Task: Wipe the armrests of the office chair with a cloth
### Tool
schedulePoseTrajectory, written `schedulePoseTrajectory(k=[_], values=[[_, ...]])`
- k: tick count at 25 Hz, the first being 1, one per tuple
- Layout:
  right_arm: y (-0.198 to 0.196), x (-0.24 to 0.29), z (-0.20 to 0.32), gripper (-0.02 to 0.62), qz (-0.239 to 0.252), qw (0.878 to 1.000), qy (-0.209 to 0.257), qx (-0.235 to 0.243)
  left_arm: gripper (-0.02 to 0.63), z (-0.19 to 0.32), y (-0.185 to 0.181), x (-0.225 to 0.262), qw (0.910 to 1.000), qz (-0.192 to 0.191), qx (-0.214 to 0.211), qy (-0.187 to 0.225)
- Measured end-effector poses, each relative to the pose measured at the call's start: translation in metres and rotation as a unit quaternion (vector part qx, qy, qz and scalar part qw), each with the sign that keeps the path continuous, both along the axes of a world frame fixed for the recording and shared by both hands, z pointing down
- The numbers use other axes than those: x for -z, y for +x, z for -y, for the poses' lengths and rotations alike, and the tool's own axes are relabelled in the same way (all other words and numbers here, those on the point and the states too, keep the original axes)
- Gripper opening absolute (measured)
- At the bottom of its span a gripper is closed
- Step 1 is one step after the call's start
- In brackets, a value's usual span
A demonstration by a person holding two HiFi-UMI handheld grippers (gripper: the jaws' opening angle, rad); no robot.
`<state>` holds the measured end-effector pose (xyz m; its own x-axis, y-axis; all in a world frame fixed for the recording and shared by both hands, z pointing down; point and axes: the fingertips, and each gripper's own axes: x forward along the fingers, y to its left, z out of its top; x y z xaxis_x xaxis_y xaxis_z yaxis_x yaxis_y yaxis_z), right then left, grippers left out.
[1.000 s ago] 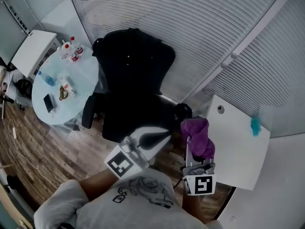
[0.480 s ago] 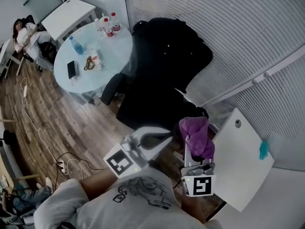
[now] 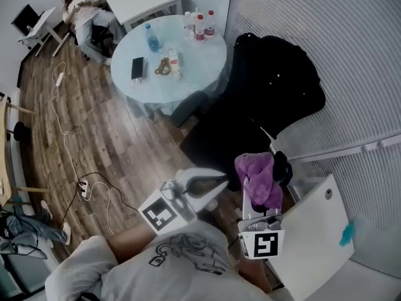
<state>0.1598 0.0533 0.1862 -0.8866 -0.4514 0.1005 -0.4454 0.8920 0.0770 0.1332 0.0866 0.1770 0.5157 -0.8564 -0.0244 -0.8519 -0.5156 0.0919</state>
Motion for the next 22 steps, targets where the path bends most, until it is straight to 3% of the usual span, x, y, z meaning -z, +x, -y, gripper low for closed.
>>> schedulePoseTrajectory(k=[8,22], values=[[-0.093,0.014,-0.028,0.032,0.019,0.998,0.006,0.059,-0.005,-0.028,-0.091,0.001,0.9975,-0.001,0.070,0.007],[-0.253,0.016,-0.051,0.032,-0.004,0.992,0.029,0.119,-0.005,-0.048,-0.253,0.007,0.9923,0.002,0.122,0.021]])
